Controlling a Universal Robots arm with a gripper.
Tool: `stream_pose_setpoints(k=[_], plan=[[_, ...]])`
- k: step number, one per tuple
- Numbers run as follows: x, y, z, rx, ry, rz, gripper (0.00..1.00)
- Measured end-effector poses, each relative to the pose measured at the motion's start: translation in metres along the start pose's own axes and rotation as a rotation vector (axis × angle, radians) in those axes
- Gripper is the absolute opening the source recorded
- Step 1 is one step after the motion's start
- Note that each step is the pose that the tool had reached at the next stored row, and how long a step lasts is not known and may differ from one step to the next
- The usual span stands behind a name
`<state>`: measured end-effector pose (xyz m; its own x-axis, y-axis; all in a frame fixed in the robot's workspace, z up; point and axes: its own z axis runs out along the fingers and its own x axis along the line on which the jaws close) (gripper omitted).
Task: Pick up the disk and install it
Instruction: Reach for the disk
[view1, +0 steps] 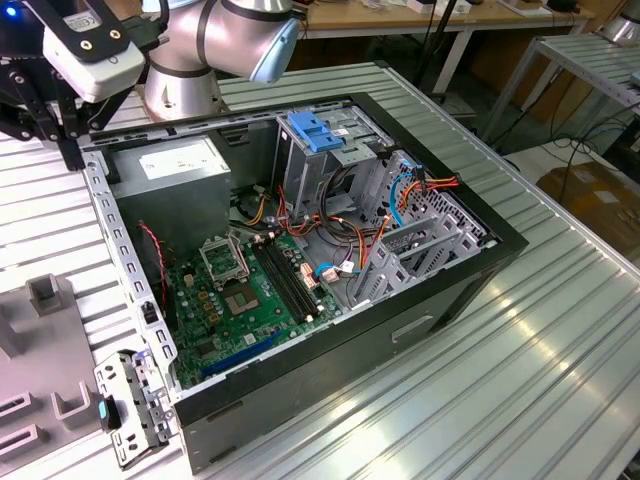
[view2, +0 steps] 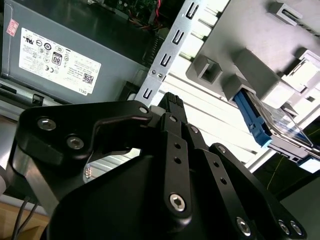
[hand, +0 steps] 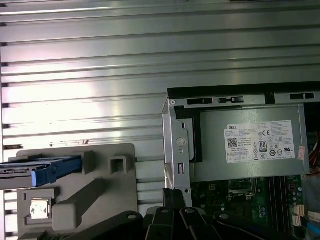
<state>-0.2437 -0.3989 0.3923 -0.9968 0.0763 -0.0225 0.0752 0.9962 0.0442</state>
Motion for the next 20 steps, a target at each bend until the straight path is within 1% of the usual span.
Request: stream_pose_setpoints(k=[6,7,20], plan=[[0.0055,-0.0004,0.0,0.0,0.0,0.0,0.11],[0.0077,-0.0006,-0.0001,0.0,0.0001,0.0,0.11],[0.0218,-0.0017,-0.0003,0.0001,0.0004,0.0,0.11]])
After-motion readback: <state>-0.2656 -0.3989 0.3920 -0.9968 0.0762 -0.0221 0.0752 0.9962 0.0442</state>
